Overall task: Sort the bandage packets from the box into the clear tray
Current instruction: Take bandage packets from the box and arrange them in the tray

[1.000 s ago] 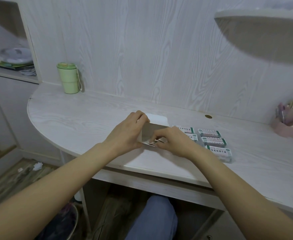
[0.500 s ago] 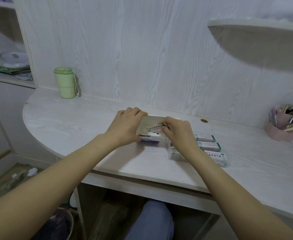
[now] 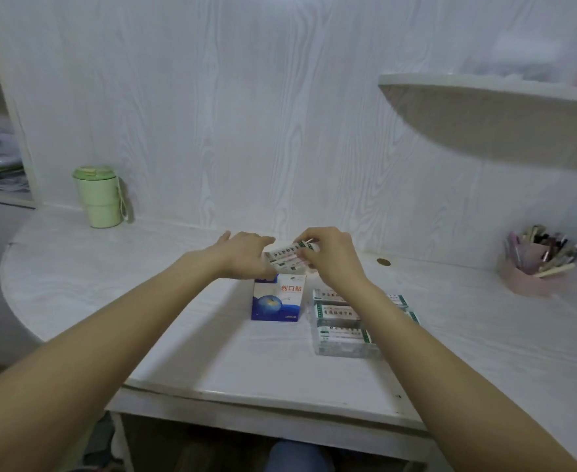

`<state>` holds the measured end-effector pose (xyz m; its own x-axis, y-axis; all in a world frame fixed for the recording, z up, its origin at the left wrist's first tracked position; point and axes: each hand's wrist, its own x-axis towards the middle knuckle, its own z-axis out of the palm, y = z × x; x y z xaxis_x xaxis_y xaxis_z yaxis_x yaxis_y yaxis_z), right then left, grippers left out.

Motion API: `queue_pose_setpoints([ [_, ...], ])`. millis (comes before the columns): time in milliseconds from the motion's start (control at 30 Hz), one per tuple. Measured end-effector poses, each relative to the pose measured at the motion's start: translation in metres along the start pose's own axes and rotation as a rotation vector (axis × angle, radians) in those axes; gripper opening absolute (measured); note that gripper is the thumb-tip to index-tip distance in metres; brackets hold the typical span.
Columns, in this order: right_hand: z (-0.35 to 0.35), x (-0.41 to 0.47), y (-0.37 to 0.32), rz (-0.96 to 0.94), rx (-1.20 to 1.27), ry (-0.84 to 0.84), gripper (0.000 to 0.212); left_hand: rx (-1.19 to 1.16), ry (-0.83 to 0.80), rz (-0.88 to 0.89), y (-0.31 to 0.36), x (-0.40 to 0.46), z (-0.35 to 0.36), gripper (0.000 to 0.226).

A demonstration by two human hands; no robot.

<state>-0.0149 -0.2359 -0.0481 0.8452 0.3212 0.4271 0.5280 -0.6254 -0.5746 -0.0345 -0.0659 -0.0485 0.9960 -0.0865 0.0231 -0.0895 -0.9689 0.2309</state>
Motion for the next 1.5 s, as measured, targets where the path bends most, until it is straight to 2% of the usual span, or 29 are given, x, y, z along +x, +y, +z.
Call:
queue_pose_setpoints([
  [100, -0.009, -0.002, 0.000, 0.030, 0.172, 0.015, 0.010, -0.288, 0.213, 0.137, 0.011, -0.004, -0.005, 0.055],
  [200, -0.022, -0.011, 0.003, 0.104, 0.513, 0.022, 0.011, -0.414, 0.305, 0.180, 0.029, -0.011, -0.007, 0.039],
  [267, -0.032, -0.020, 0.009, 0.173, 0.697, 0.032, 0.011, -0.525, 0.299, 0.194, 0.042, -0.012, -0.005, 0.032],
  [333, -0.042, -0.030, 0.016, 0.266, 0.790, 0.050, 0.009, -0.780, 0.205, 0.215, 0.056, -0.017, -0.002, 0.024],
  [400, -0.047, -0.037, 0.021, 0.354, 0.841, 0.087, 0.011, -0.976, 0.149, 0.207, 0.066, -0.021, 0.001, 0.017],
  [533, -0.063, -0.054, 0.038, 0.439, 0.822, 0.129, 0.012, -1.123, 0.153, 0.113, 0.090, -0.023, 0.014, 0.009],
  [667, -0.077, -0.069, 0.058, 0.464, 0.783, 0.130, 0.004, -1.178, 0.090, 0.036, 0.112, -0.021, 0.030, 0.005],
  [767, -0.084, -0.078, 0.073, 0.489, 0.783, 0.095, 0.008, -1.173, 0.018, 0.055, 0.129, -0.020, 0.043, 0.005],
  [900, -0.092, -0.088, 0.089, 0.518, 0.773, 0.070, 0.011, -1.149, 0.028, 0.056, 0.144, -0.017, 0.055, 0.011],
  [1067, -0.100, -0.096, 0.102, 0.508, 0.849, 0.057, 0.014, -1.142, 0.063, 0.048, 0.153, -0.012, 0.067, 0.007],
  [1267, -0.102, -0.098, 0.113, 0.529, 0.821, 0.082, 0.012, -1.096, 0.074, -0.042, 0.154, -0.004, 0.081, 0.027],
  [1500, -0.102, -0.098, 0.119, 0.557, 0.826, 0.107, 0.008, -1.095, 0.051, 0.011, 0.155, -0.005, 0.078, 0.021],
])
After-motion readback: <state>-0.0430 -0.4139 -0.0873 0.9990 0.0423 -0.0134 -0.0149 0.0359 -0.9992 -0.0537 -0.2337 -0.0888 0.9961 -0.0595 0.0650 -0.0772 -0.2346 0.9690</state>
